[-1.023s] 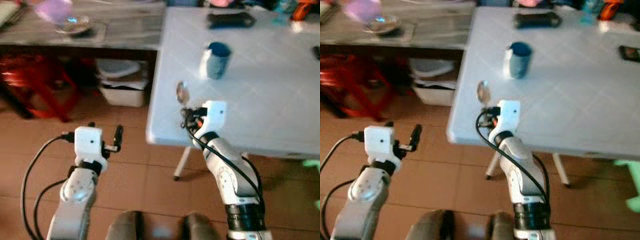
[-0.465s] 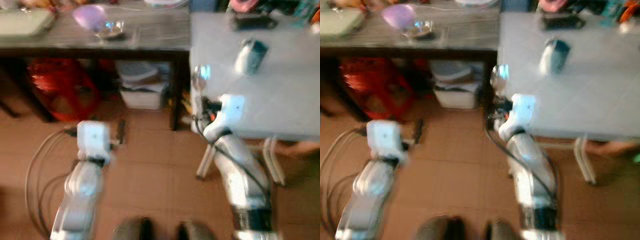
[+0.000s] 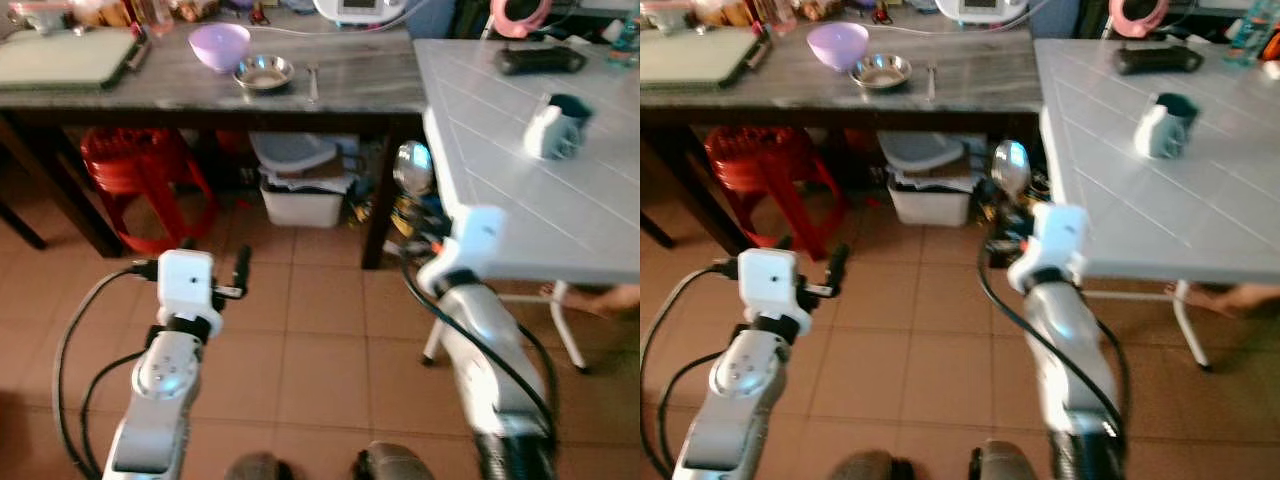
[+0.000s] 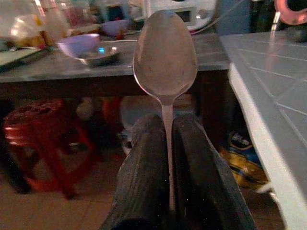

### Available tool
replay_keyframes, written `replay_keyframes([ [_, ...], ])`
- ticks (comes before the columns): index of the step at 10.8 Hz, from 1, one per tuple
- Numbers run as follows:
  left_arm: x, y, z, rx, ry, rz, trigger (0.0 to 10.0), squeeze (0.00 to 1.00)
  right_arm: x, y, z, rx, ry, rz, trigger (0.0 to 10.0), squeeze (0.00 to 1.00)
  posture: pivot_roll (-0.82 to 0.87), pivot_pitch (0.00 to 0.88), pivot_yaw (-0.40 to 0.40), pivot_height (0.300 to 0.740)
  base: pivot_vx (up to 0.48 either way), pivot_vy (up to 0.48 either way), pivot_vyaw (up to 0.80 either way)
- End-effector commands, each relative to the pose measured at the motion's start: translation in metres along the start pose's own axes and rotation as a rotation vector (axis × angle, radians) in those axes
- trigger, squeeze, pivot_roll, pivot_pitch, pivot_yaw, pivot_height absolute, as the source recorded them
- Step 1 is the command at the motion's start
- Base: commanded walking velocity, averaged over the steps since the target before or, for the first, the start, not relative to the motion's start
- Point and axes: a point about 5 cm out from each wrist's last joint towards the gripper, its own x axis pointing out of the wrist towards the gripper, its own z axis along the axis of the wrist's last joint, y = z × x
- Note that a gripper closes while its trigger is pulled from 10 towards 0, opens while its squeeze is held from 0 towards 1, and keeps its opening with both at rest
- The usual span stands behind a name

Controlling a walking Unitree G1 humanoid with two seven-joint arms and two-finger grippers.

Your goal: Setting the table

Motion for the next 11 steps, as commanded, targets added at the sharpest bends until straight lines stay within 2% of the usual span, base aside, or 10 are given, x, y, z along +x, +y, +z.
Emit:
replay_keyframes([
  [1, -0.001, -0.002, 0.003, 0.000, -0.015, 0.005, 10.0, 0.00, -0.005, -0.008, 0.007, -0.029, -0.032, -0.034, 4.1, 0.00, -0.03, 0.065, 0.034, 0.740, 0.472, 0.000, 0.00],
  [3, -0.005, 0.003, 0.002, -0.008, -0.012, 0.044, 10.0, 0.00, -0.030, -0.020, 0.000, -0.082, -0.008, -0.095, 10.0, 0.00, -0.04, 0.059, 0.038, 0.740, 0.472, 0.000, 0.00],
  [4, -0.004, 0.001, 0.002, -0.009, -0.012, 0.042, 10.0, 0.00, -0.033, -0.024, -0.003, -0.094, 0.001, -0.105, 10.0, 0.00, -0.04, 0.057, 0.042, 0.740, 0.472, 0.000, 0.00],
  [11, -0.001, -0.008, 0.006, -0.037, -0.035, -0.021, 10.0, 0.00, -0.018, -0.017, 0.003, -0.098, -0.025, -0.080, 10.0, 0.00, -0.04, 0.046, 0.041, 0.740, 0.479, 0.000, 0.00],
])
